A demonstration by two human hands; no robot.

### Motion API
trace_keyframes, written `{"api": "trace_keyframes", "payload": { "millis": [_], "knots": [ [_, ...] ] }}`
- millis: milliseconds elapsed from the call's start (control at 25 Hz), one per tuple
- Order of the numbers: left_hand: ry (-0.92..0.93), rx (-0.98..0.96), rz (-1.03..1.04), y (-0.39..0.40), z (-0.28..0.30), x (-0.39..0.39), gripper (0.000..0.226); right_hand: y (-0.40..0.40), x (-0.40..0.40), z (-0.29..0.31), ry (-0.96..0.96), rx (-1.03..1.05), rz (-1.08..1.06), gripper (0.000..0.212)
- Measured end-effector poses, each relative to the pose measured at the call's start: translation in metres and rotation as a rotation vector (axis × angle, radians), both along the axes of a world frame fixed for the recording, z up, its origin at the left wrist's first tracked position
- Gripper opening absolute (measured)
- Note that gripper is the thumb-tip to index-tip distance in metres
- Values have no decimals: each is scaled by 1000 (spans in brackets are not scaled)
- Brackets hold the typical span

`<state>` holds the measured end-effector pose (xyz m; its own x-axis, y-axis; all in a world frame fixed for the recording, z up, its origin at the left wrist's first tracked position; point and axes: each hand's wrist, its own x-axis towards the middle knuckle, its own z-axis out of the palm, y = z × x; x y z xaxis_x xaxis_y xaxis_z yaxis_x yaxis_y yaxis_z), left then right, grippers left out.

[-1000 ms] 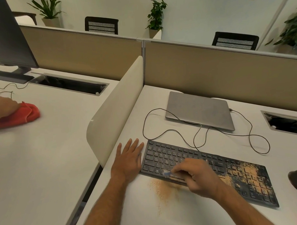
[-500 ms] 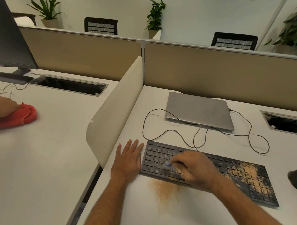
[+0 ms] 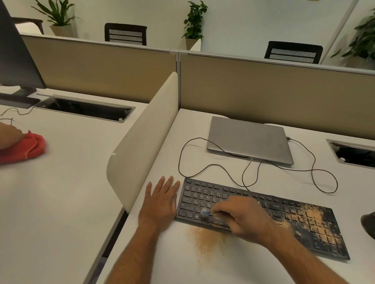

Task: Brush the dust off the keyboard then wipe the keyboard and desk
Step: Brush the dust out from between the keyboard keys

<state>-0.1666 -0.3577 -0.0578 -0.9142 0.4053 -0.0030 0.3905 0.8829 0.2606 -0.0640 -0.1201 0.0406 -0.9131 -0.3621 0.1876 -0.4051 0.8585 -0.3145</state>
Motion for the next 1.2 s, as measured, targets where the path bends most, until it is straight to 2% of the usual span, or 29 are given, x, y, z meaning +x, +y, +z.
{"api": "trace_keyframes", "payload": {
  "millis": [120, 240, 400, 560, 720, 880, 1080, 1200],
  "knots": [
    [5, 10, 3, -1, -1, 0, 69, 3, 2, -1, -19, 39, -2, 19],
    [6, 16, -3, 0, -2, -1, 70, 7, 1, 2, 9, -55, -36, 10],
    [15, 20, 3, -1, -3, -1, 70, -2, 4, -2, 5, 4, -17, 14],
    [21, 19, 0, 0, -4, -1, 71, 1, 5, -3, -13, -165, -49, 20],
    [24, 27, 2, 0, -4, -2, 70, -3, 6, -10, 4, -53, -26, 22],
    [25, 17, 5, 0, -4, -1, 70, 0, 9, -5, -20, -174, -20, 19],
    [23, 37, 4, 0, -3, 0, 70, 4, 14, -6, -11, -62, 17, 17],
    [22, 33, 3, 0, -3, 0, 71, 7, 15, -2, -1, -122, 27, 17]
  ]
}}
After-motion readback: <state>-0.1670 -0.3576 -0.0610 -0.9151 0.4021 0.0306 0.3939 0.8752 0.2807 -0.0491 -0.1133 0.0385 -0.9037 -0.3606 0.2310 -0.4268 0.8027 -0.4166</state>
